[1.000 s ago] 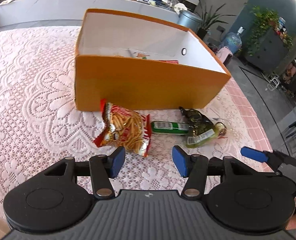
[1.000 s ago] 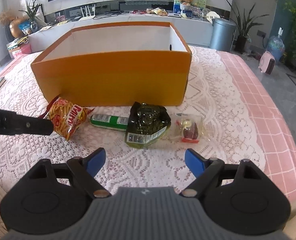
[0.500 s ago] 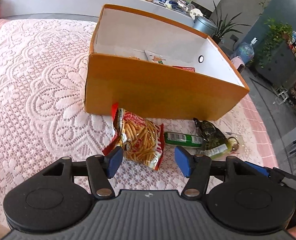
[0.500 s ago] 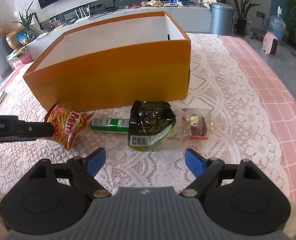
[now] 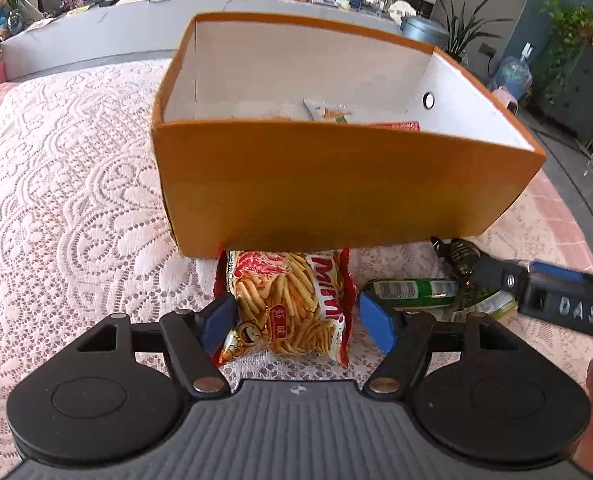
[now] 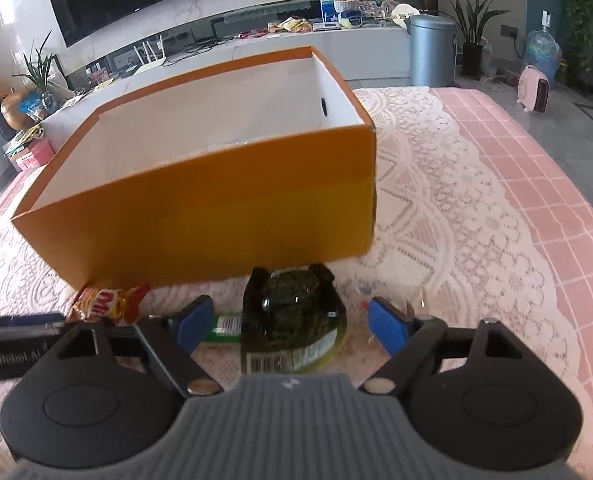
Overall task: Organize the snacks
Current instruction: 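Grasp the red Mimi chip bag with the left tool while the right tool grasps the dark seaweed pack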
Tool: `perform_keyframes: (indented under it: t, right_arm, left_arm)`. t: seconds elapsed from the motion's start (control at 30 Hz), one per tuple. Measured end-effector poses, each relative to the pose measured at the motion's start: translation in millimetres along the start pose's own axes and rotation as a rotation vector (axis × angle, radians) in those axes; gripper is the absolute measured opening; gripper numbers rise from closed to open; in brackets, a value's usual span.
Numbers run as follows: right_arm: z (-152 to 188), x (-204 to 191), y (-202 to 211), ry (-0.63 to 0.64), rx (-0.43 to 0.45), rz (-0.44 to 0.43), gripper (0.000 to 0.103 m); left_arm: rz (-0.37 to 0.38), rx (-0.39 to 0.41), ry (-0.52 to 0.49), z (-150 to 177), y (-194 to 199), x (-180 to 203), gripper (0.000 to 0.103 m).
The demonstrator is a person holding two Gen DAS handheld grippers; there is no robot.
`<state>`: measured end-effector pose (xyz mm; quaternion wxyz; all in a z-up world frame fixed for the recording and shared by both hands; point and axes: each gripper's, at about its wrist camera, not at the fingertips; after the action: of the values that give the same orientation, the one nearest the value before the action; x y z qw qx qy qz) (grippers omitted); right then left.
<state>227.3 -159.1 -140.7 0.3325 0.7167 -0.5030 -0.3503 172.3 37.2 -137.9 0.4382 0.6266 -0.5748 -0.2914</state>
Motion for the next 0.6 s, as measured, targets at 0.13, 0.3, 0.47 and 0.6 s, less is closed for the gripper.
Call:
perform_keyframes:
  t: [0.13,0.3,0.47,0.6]
  right_arm:
    - [-7.8,-6.0,-13.9,0.037,-0.003,0.013,0.076]
    - [-9.5,-15.9,-32.8,0.088,-0.036,0.042,0.077]
    - [-9.1,-15.7,-42.7,0.079,-0.056,0.057,0.069]
    - [-8.6,-15.3,-49.9,0.074,-0.075,0.084,0.053]
  left_arm:
    - [-0.027,-0.009,0.000,-1.8,-6.0,-1.0,0.083]
    - [-0.052,-0.024,0.006,-3.3,-15.1,-1.3,0.083]
    - [-0.067,-0.033,0.013,-4.7,-20.9,-0.7,0.081]
    - [-0.097,-0.036,0.016,-4.6,-24.5,0.9,0.076]
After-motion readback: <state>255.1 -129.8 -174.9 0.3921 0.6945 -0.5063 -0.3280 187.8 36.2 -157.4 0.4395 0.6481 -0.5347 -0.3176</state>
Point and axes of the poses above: each gripper's, at about its wrist camera, not at the fingertips, and y roughly against the way its jaws point, x to its right, z to its underside, and after that the axes turned 8 degrees about -x, right-handed
